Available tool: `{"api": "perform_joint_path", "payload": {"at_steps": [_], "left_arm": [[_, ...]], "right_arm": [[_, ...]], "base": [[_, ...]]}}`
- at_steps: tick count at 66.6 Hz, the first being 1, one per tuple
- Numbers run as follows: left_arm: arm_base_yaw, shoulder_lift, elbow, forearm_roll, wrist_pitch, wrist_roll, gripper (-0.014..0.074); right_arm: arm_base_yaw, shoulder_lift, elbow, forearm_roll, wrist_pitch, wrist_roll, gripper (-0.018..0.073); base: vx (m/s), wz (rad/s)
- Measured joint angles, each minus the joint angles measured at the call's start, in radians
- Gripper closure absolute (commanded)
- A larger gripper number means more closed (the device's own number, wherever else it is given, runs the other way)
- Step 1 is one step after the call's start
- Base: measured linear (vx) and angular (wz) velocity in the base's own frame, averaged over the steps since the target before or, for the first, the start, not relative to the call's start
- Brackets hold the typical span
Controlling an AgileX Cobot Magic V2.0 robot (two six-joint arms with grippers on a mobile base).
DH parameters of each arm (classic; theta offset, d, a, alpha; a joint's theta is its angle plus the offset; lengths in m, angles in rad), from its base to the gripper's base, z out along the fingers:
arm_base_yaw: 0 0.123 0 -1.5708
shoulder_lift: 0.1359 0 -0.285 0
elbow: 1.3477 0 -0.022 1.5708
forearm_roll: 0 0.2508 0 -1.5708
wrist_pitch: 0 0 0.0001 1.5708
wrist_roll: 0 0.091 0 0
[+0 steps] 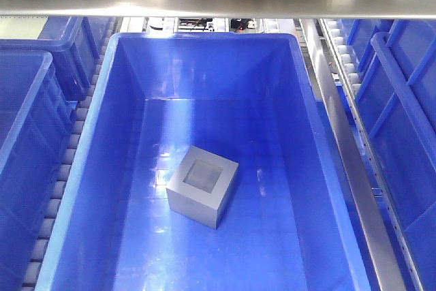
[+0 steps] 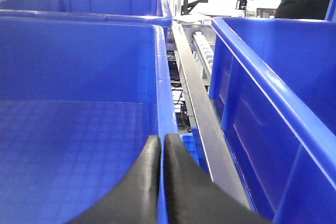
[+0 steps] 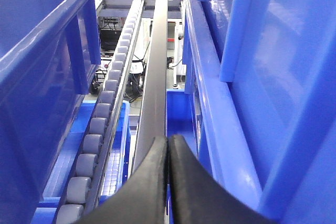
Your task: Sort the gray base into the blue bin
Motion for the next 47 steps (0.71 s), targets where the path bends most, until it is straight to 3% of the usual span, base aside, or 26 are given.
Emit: {"api": "perform_joint_path", "payload": {"at_steps": [47], "left_arm": [[0.000, 0.000, 0.000, 0.000, 0.006, -0.003, 0.0603]], "right_arm": [[0.000, 0.000, 0.000, 0.000, 0.000, 0.000, 0.0564]], "base": [[0.00, 0.00]]}}
